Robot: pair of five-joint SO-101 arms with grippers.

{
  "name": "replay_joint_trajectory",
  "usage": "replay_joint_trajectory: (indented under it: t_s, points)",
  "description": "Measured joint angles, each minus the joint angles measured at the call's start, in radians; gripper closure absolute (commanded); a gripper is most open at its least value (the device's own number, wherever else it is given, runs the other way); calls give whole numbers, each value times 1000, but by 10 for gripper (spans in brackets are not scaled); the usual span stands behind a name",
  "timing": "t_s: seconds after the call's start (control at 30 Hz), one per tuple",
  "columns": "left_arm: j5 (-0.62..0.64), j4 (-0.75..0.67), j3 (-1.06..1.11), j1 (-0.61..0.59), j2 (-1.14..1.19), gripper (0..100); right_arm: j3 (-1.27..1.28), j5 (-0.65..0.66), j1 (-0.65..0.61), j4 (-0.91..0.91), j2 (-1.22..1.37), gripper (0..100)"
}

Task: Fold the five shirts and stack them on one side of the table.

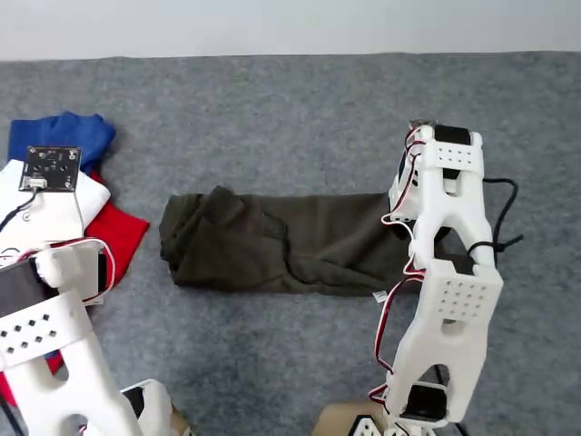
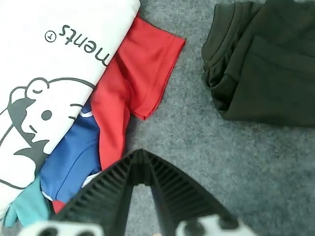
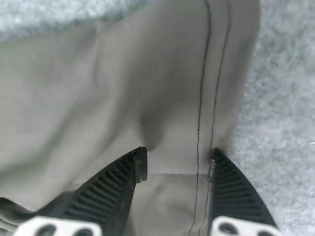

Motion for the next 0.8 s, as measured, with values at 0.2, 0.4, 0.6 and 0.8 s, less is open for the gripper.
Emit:
replay_joint_trajectory:
  t_s: [0.2, 0.4, 0.6, 0.8]
  points:
    - [0, 0, 0, 0, 0, 996, 0, 63, 14, -3, 2, 783]
    - [0, 0, 0, 0, 0, 996, 0, 84, 9, 14, -12, 722]
    - [0, 0, 0, 0, 0, 996, 2, 84, 11, 17, -14, 723]
    - [0, 0, 0, 0, 0, 996, 2, 84, 11, 3, 5, 725]
